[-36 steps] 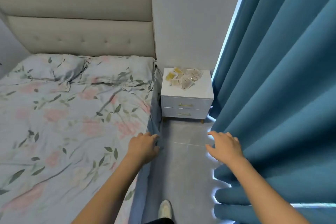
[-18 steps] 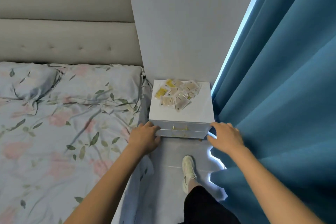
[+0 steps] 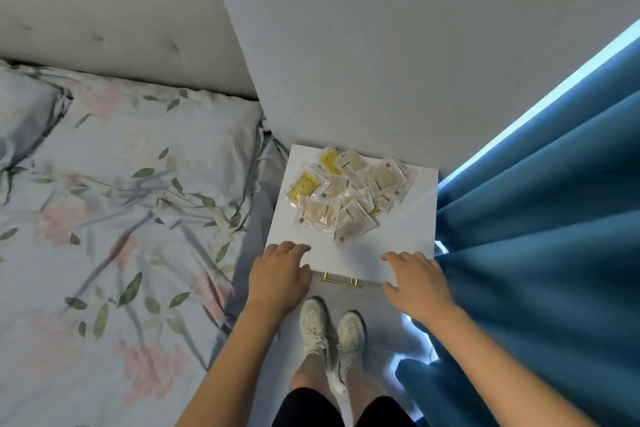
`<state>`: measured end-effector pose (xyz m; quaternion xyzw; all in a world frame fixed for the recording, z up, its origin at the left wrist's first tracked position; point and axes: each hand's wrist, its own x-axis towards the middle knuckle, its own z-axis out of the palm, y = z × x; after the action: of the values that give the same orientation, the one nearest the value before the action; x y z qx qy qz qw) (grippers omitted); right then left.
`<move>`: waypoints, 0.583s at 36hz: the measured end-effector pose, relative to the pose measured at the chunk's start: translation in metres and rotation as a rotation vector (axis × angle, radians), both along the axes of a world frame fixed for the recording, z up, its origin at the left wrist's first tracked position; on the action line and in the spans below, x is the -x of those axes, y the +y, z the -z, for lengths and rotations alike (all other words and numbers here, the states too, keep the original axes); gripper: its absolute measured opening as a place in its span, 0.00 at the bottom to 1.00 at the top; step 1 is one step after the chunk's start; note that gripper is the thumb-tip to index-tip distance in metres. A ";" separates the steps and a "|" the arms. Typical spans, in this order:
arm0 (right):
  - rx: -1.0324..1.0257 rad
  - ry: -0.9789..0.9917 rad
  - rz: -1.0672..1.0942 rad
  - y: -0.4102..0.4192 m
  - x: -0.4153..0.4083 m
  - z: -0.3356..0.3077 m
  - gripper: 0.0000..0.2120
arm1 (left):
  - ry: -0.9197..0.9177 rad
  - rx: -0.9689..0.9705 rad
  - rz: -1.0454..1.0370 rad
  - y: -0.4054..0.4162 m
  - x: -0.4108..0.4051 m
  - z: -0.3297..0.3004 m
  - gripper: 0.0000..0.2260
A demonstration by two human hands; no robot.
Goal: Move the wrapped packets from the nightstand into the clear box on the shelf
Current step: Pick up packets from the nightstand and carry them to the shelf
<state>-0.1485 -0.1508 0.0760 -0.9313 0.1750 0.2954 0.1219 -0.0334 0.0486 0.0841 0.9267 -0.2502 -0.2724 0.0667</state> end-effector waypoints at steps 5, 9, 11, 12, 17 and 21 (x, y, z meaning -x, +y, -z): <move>0.008 0.015 -0.054 -0.020 -0.020 0.060 0.16 | 0.039 -0.008 -0.006 -0.015 -0.019 0.056 0.19; -0.014 0.014 -0.215 -0.028 -0.043 0.107 0.10 | 0.066 0.006 -0.016 -0.018 -0.026 0.093 0.19; -0.033 -0.044 -0.284 -0.032 -0.063 0.128 0.11 | 0.071 0.010 -0.040 -0.016 -0.031 0.109 0.19; -0.039 -0.096 -0.295 -0.034 -0.075 0.138 0.12 | 0.074 0.012 -0.052 -0.015 -0.034 0.116 0.19; 0.027 -0.261 -0.265 -0.038 -0.127 0.187 0.23 | 0.104 0.027 -0.093 -0.015 -0.042 0.150 0.19; 0.114 -0.168 -0.263 -0.040 -0.145 0.211 0.29 | 0.218 0.114 -0.145 -0.018 -0.041 0.173 0.18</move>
<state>-0.0036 -0.1908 -0.1351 -0.9729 0.0572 0.2197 0.0435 0.0079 0.0307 -0.0885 0.9019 -0.1889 -0.3514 0.1656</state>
